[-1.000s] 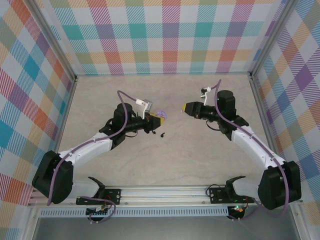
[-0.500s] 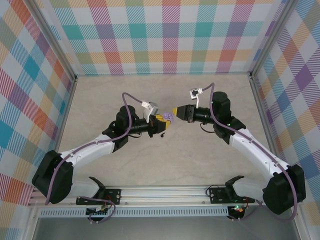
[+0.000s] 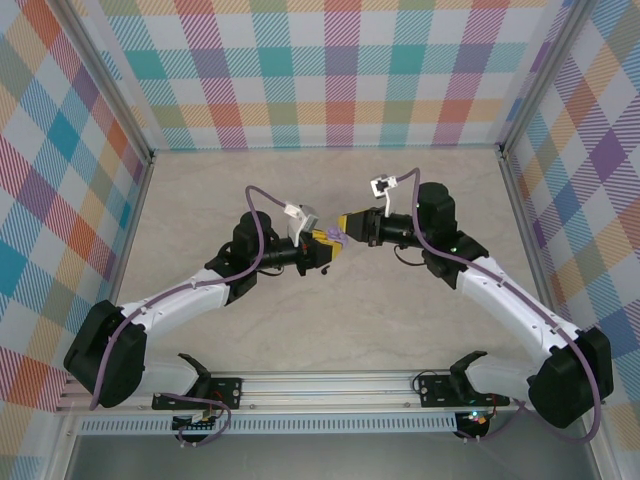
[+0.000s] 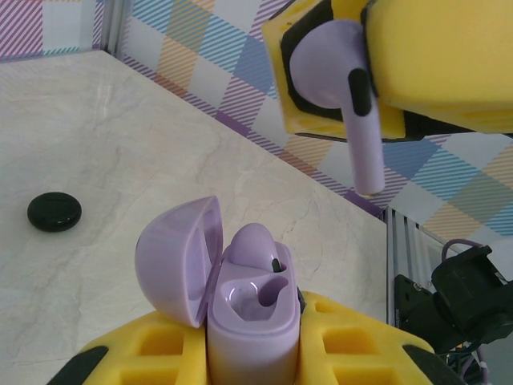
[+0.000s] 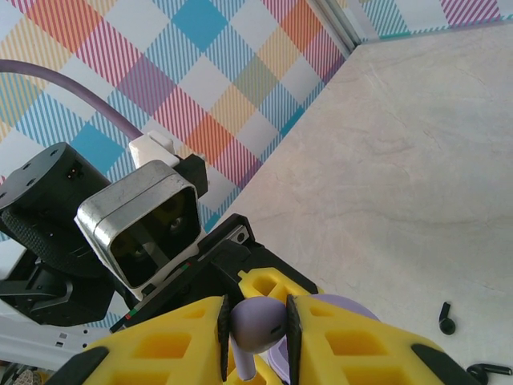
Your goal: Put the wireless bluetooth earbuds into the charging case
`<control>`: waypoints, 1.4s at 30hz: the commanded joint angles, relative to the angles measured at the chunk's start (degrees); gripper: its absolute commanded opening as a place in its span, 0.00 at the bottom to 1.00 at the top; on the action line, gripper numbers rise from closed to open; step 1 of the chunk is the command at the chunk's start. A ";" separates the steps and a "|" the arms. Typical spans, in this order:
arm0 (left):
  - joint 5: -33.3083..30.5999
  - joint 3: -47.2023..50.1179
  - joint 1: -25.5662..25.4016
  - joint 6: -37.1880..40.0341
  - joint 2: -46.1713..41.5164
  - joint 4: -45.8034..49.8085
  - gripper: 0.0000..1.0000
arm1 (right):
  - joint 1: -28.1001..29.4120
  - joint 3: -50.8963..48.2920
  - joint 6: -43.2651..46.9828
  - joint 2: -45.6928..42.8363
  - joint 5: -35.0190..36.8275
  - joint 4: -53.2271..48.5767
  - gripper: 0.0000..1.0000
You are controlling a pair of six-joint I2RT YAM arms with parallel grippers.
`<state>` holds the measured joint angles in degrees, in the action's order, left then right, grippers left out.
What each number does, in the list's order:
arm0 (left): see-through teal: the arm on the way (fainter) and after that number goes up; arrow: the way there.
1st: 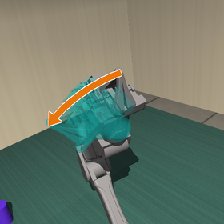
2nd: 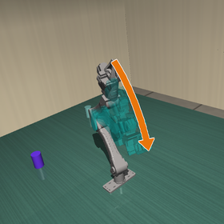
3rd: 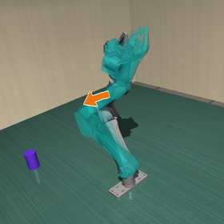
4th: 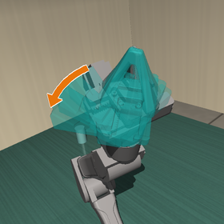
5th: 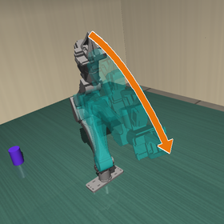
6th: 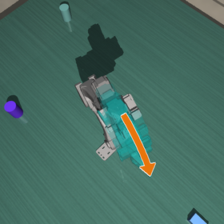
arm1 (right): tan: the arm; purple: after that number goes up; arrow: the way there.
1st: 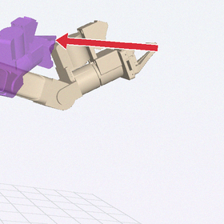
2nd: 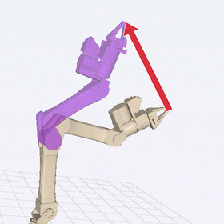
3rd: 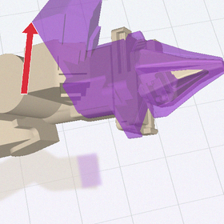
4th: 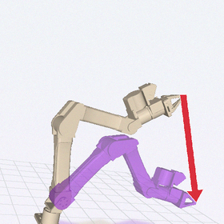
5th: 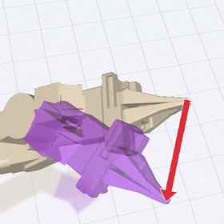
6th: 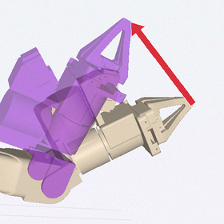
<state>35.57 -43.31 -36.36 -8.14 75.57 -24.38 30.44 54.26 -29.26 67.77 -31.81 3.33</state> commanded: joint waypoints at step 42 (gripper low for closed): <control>-1.71 -1.89 -0.99 -7.89 -2.89 -4.62 0.22 | 3.49 3.75 5.98 2.52 5.41 -3.37 0.27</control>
<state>34.59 -43.35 -36.36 -15.42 73.63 -26.13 33.50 56.36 -24.71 69.71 -26.35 0.27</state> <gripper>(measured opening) 0.219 0.271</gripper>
